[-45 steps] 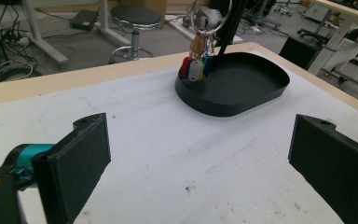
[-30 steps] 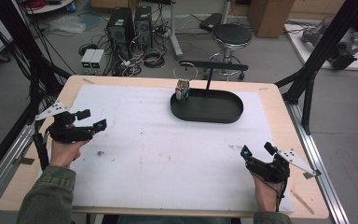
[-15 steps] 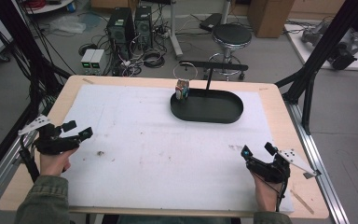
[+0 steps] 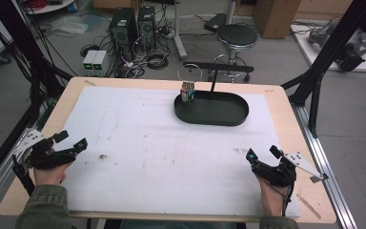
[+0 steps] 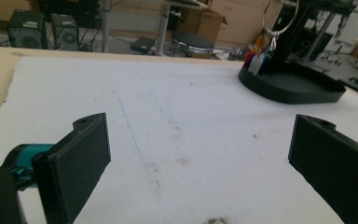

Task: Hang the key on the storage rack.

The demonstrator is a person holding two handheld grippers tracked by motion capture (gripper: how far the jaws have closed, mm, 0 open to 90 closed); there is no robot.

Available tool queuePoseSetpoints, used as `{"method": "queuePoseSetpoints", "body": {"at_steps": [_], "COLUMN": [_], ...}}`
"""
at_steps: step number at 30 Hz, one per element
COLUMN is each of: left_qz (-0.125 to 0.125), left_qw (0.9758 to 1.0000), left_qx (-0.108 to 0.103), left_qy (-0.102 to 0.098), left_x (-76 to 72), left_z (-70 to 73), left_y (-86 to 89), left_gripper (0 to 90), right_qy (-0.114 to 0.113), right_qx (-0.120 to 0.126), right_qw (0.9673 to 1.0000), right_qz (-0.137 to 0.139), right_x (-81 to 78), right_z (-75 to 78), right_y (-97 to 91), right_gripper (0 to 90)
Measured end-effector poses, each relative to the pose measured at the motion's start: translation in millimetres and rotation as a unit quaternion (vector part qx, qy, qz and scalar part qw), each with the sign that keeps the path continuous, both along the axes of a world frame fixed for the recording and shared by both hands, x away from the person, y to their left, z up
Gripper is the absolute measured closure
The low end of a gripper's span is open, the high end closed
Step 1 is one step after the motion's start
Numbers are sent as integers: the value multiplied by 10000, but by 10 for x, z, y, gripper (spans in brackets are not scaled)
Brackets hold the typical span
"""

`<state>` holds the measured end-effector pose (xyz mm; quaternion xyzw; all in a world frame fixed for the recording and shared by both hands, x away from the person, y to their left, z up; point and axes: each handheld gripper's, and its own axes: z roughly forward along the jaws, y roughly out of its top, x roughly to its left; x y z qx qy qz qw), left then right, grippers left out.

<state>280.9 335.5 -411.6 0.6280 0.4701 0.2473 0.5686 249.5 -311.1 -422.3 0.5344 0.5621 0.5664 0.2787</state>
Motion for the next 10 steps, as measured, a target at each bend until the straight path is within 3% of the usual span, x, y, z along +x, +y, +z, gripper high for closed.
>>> {"method": "queuePoseSetpoints", "body": {"at_steps": [4,10], "left_qz": [-67,115], "left_qw": [9997,9976], "left_qx": [-231,-638], "left_qy": [-60,-234], "left_x": [-54,-132], "left_z": [-42,-70], "left_y": [16,108], "left_gripper": [59,59], "right_qy": [-6,-24], "right_qx": [-18,-65], "right_qw": [10000,10000], "right_qz": [5,-17], "right_x": [2,1], "right_z": [0,6], "right_y": [3,12], "right_gripper": [18,18]}}
